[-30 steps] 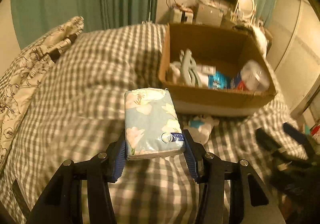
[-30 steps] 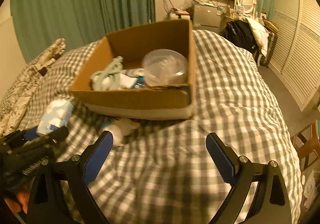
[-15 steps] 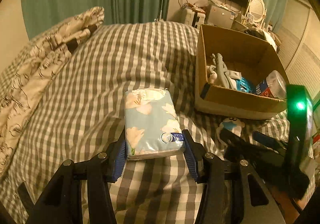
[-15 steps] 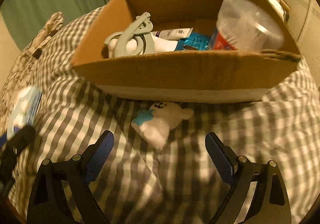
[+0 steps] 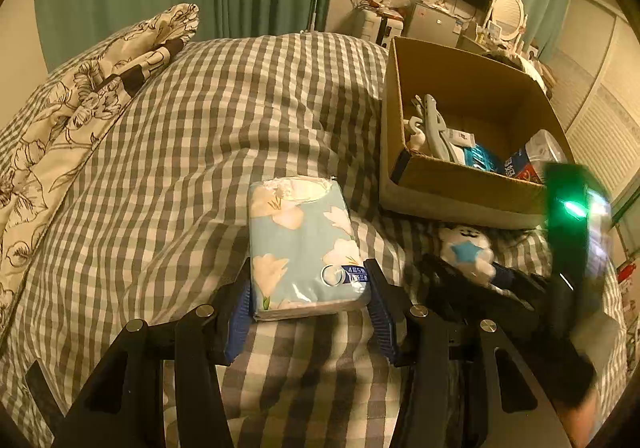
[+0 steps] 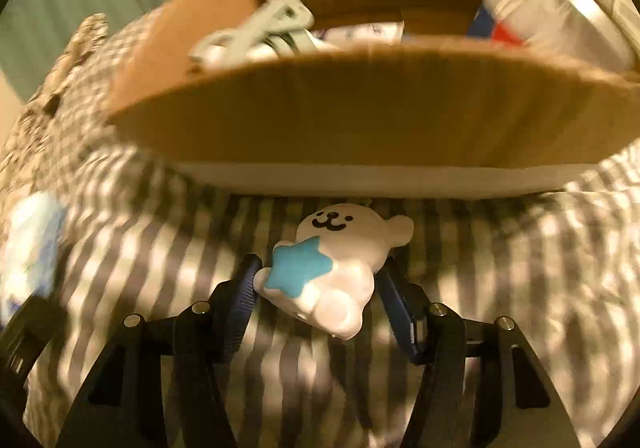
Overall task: Organize objects
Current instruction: 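Grasp the white plush toy with the right tool while the left holds the tissues, then lower the tissue pack and plush toy into the box and release both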
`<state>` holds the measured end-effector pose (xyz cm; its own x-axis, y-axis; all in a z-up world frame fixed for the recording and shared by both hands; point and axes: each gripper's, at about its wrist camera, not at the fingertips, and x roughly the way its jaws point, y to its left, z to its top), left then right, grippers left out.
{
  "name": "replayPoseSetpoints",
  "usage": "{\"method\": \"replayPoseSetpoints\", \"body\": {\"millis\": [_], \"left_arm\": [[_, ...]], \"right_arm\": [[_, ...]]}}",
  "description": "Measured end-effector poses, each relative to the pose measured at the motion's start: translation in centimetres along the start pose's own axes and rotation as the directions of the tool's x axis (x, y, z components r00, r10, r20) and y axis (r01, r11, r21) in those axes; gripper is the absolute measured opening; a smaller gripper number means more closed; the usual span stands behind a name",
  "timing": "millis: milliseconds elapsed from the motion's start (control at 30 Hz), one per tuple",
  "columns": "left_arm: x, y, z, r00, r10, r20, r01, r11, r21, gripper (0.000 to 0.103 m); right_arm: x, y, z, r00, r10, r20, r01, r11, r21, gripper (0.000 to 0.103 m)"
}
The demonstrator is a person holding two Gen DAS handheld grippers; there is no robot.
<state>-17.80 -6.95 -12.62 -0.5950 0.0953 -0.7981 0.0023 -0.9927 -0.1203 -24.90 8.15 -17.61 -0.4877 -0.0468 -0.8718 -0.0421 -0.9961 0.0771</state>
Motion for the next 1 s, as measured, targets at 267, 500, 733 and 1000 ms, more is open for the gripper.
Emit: {"method": "replayPoseSetpoints", "body": {"millis": [267, 500, 733, 1000], "left_arm": [[-2.4, -1.0, -1.1, 1.0, 0.009, 0.025, -0.01, 1.0, 0.02, 0.052], [-6.0, -2.8, -1.6, 0.997, 0.005, 0.077, -0.008, 0.999, 0.043, 0.052], [-11.0, -5.9, -0.1, 0.98, -0.061, 0.187, 0.048, 0.996, 0.075, 0.052], [-14.4, -8.8, 4.7, 0.943, -0.111, 0.314, 0.085, 0.992, 0.096, 0.052]], "right_arm": [[-7.7, 0.6, -2.9, 0.989, 0.048, 0.139, -0.027, 0.988, -0.149, 0.059], [-14.2, 0.0, -3.8, 0.961, 0.073, 0.265, -0.018, 0.979, -0.205, 0.059], [-21.5, -2.7, -4.2, 0.92, 0.122, 0.373, -0.042, 0.976, -0.214, 0.059], [-27.4, -6.0, -1.2, 0.864, 0.156, 0.479, -0.052, 0.974, -0.223, 0.059]]}}
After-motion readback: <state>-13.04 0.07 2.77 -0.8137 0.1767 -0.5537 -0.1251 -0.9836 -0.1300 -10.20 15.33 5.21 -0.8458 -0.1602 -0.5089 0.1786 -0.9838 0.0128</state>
